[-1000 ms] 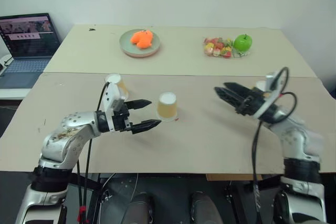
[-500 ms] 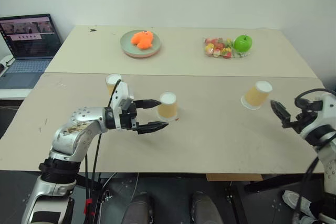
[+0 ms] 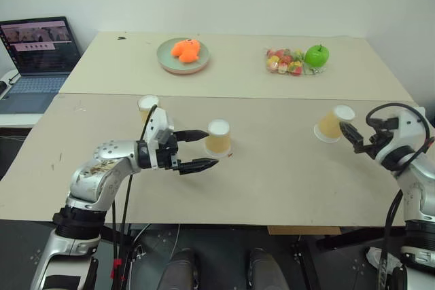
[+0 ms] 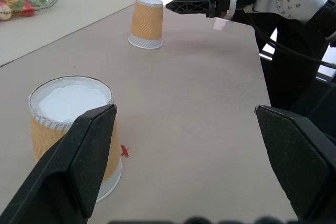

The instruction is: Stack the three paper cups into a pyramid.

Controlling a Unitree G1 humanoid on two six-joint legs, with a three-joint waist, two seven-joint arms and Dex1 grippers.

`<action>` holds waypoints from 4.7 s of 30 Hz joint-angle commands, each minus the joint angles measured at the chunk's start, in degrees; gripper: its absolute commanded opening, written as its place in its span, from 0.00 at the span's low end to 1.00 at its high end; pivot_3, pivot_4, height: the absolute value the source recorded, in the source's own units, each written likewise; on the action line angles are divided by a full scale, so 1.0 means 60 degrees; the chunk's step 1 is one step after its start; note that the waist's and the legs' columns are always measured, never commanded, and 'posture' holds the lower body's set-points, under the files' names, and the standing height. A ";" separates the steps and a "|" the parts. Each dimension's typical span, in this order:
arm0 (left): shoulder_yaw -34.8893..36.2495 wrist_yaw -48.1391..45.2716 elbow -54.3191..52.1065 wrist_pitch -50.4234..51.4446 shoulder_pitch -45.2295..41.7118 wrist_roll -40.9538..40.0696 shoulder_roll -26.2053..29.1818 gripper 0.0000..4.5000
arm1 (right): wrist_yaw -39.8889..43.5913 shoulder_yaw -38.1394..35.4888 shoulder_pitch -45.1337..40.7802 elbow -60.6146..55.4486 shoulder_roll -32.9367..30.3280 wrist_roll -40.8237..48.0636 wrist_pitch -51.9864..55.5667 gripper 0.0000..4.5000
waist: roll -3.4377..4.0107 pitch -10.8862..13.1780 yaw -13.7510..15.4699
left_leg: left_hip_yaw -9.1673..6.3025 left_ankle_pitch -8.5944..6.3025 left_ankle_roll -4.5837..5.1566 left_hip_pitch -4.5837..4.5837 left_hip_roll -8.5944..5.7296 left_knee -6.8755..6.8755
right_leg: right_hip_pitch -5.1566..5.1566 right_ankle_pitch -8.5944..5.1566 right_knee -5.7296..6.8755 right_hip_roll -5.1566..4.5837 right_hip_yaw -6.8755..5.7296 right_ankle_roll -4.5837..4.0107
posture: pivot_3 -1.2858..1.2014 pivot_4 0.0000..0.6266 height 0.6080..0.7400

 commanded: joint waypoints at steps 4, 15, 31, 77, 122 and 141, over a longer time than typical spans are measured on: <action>0.0325 0.0156 -0.0495 -0.0039 0.0011 -0.0152 0.0061 1.00 | 0.0057 -0.0112 -0.0400 0.0546 -0.0027 0.0096 -0.0555 0.98 | 0.0000 0.0000 -0.0010 | 0.0000 0.0000 0.0000 0.0000 -0.0001 0.0001 | 0.0001 0.0000 0.0001 -0.0001 0.0001 0.0000 | 0.52 0.24 0.52; 0.0382 0.0267 -0.0571 0.0021 0.0025 -0.0205 0.0085 1.00 | 0.0401 0.0349 -0.1273 0.1834 0.0055 0.0024 -0.1043 0.98 | 0.0001 0.0000 -0.0024 | 0.0001 0.0000 -0.0001 0.0001 0.0001 -0.0001 | -0.0002 0.0000 0.0003 -0.0001 0.0001 0.0000 | 0.52 0.24 0.52; 0.0760 0.0771 -0.1102 0.0253 0.0381 -0.0430 0.0157 1.00 | 0.0978 0.0978 -0.3251 0.5042 -0.0016 -0.0598 -0.2531 0.93 | 0.0001 0.0001 -0.0034 | 0.0004 0.0002 -0.0003 -0.0003 0.0001 0.0002 | -0.0005 0.0000 0.0003 -0.0003 -0.0001 0.0000 | 0.52 0.24 0.52; 0.1945 0.1875 -0.2258 0.0835 0.1458 -0.1245 0.0827 1.00 | 0.5395 0.4413 -0.3968 0.2215 0.2010 -0.0191 -0.1226 0.60 | -0.0001 0.0009 -0.0016 | -0.0005 0.0004 -0.0007 -0.0006 -0.0002 0.0001 | -0.0008 0.0001 0.0004 -0.0013 -0.0016 -0.0001 | 0.52 0.24 0.52; 0.3246 0.3572 -0.0164 0.1140 0.0315 -0.2387 -0.0231 1.00 | 0.4975 0.1637 -0.1983 -0.0658 0.0045 0.2164 0.2273 0.98 | -0.0012 0.0016 0.0016 | -0.0005 0.0002 -0.0006 -0.0005 0.0000 -0.0001 | -0.0005 0.0001 0.0004 -0.0009 -0.0014 -0.0001 | 0.52 0.24 0.52; 0.3359 0.6421 0.1129 -0.0163 0.0262 0.0178 -0.1209 1.00 | 0.5196 0.2224 -0.1260 -0.4012 -0.0877 0.3277 0.3041 0.98 | -0.0048 0.0034 0.0104 | -0.0014 -0.0002 0.0001 -0.0009 0.0001 0.0000 | -0.0003 0.0002 -0.0003 -0.0019 -0.0021 -0.0001 | 0.52 0.24 0.52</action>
